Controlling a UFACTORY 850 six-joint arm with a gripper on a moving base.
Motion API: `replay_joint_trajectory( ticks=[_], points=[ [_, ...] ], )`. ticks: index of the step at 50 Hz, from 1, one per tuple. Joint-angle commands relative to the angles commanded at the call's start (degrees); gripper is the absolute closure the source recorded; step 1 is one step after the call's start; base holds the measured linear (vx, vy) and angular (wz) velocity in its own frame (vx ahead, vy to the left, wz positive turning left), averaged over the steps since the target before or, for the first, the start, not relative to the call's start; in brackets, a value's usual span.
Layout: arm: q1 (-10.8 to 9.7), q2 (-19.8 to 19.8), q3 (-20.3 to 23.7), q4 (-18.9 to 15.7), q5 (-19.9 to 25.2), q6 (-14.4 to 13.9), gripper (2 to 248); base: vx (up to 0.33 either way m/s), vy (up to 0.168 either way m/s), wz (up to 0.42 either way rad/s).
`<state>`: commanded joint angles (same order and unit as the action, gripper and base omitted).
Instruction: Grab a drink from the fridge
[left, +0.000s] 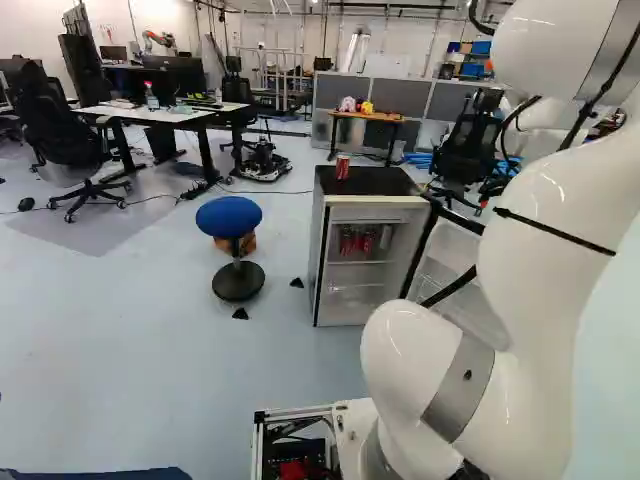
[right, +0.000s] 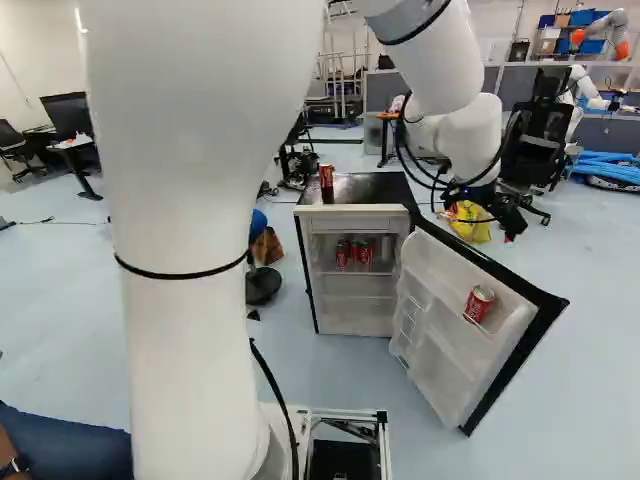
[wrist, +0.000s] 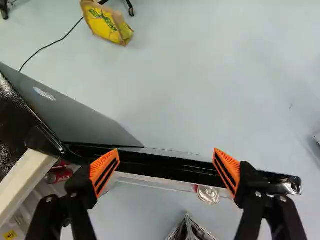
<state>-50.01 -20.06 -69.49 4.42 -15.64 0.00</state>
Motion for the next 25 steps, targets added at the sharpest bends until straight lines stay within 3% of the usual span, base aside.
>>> replay_joint_trajectory(
  ticks=[25],
  points=[
    [-1.38, -6.3, -7.99, 0.0, -3.2, 0.0, 3, 0.0, 0.0, 0.0]
  ],
)
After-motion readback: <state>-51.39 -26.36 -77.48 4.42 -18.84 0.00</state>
